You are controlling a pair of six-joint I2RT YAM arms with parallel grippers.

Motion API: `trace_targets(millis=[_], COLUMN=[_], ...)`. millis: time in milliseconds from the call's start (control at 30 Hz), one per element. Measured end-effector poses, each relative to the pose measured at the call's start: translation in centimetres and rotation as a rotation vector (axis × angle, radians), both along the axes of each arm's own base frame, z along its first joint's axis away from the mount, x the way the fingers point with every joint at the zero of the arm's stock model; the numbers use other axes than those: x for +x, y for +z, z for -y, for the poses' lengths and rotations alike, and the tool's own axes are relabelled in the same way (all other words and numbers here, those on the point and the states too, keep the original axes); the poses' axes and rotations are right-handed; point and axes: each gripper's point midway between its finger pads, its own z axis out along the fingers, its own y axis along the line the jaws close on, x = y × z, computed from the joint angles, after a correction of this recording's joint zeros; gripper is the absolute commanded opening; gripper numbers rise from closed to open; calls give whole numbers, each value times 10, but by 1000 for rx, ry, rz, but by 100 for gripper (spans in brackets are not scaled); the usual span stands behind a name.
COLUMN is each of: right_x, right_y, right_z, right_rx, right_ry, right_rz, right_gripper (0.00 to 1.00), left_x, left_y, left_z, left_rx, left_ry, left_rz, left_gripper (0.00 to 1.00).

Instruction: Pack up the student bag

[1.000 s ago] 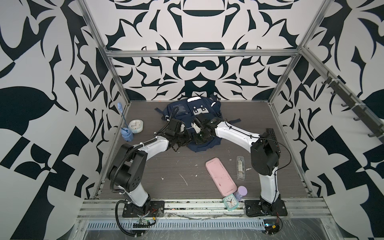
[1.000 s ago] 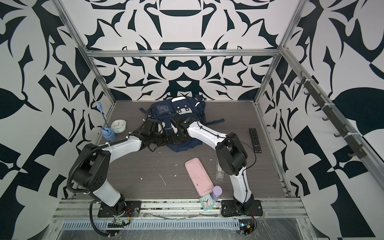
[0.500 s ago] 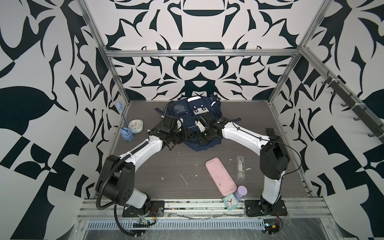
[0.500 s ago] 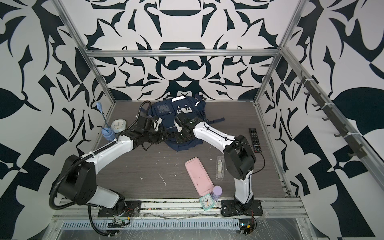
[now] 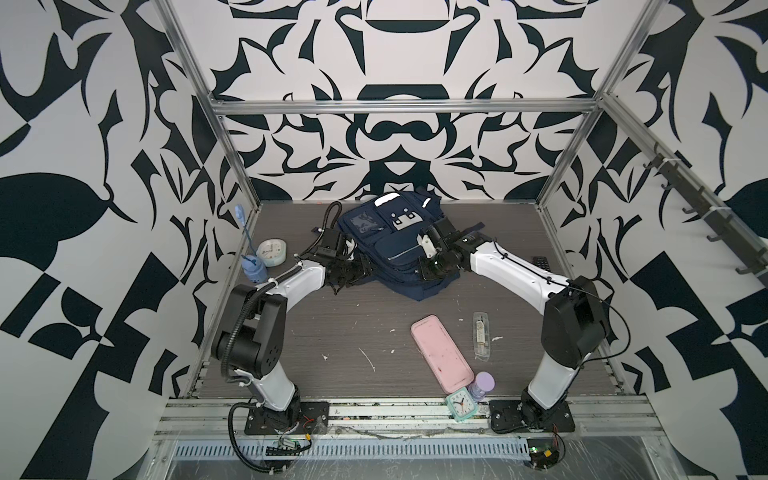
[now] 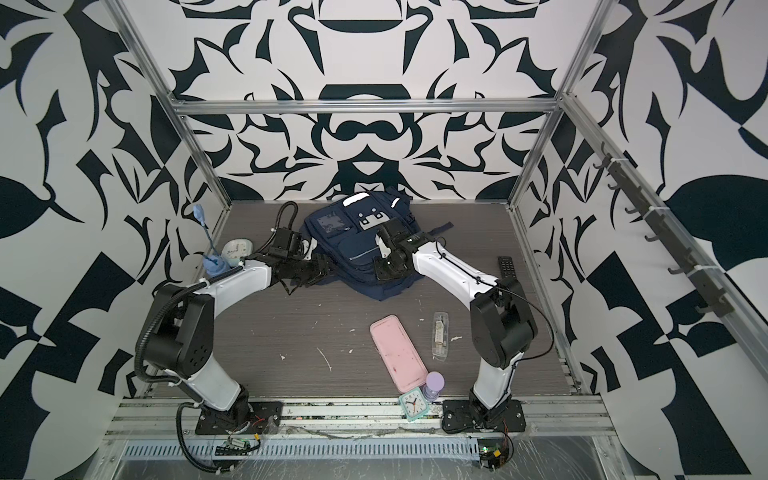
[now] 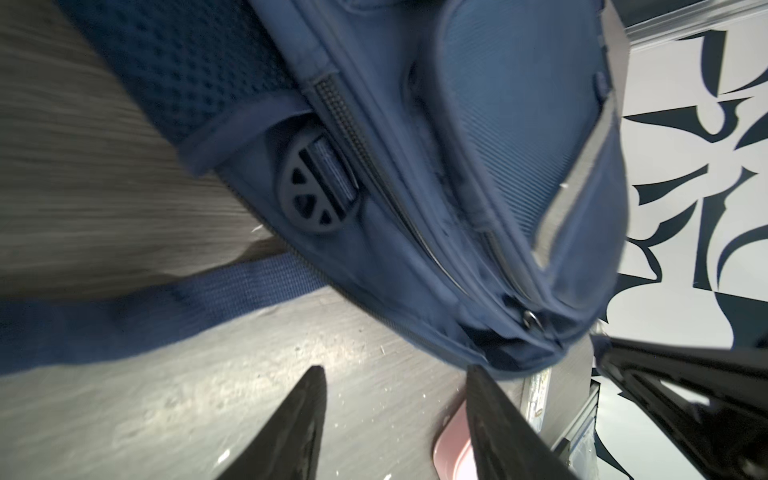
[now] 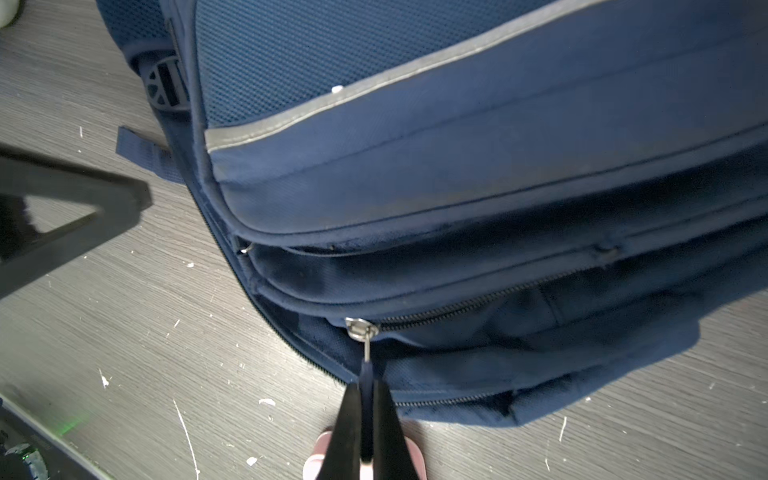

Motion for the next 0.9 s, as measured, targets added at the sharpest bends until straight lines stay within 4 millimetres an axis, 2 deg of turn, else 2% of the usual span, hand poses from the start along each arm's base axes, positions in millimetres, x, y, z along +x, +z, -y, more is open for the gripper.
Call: trace_targets(millis=[167,300,467,633,900], right_x=[-9,-15,-23,-18,4], right_y=[-8,-10,-21,-28,-23], right_z=[-4,-16,-34,-62,-101], right_rx=[-9,-6,-8,7,46], right_ry=[16,36,64,85,83], right_rz=[-16,-16,-38,-57,-38], right_gripper=[0,0,0,0,0], left_x=[9,15,15,14,14], left_y=[-13,-13,-12,-12,-11], left_z=[9,14,16,18,20], left_rx=[-38,-62,-75,-77,-81], left_ry=[-6,-7,-4,-5,-3], left_rz=[-19,-21,-28,-32,-26], left_gripper=[50,28,17,14,14])
